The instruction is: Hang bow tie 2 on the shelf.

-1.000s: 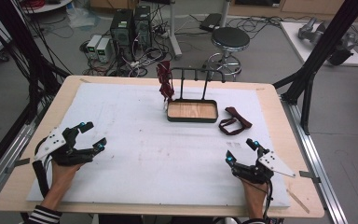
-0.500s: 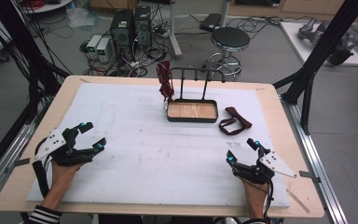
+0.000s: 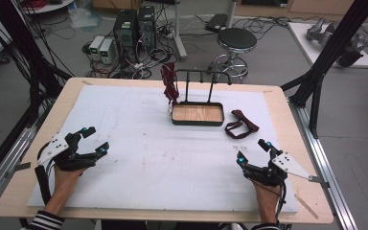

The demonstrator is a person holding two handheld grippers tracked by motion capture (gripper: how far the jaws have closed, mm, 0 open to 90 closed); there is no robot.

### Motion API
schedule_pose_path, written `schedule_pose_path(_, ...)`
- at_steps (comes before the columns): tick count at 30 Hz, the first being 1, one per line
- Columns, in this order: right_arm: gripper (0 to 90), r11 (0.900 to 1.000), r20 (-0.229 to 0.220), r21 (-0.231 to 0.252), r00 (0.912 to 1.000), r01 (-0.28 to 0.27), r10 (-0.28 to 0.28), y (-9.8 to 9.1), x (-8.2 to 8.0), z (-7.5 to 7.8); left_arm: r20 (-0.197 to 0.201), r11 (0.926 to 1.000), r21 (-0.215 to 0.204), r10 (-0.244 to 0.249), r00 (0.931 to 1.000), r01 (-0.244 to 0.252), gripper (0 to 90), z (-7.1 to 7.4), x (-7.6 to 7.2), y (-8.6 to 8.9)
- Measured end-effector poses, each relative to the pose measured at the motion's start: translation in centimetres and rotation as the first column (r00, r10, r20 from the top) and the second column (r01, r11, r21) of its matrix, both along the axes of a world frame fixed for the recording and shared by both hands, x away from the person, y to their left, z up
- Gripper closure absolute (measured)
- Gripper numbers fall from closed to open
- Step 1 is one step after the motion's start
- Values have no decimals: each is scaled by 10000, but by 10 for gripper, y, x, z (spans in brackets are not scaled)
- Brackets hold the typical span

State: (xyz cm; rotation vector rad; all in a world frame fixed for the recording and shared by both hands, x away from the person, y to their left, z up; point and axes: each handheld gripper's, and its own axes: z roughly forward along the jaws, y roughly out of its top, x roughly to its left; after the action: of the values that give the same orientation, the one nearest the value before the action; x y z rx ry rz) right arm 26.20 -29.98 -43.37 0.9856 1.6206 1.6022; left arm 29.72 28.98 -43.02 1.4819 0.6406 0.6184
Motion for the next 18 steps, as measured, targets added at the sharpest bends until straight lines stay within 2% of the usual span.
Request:
schedule_pose_path(4,79,10000,-83,-85,10000,-18,18,-2,2,5,-3,10000,-5,85,10000,-85,196,-2,0,0)
schedule_pose_path(6,79,9998,-326,-139,9994,-125,120,-3,6,11,-24,9999,62,134,9999,-134,196,-3,1,1)
schedule_pose_path(18,79,9968,-468,-762,9987,-256,220,-9,23,42,-118,9996,89,257,9996,-256,197,-8,3,1)
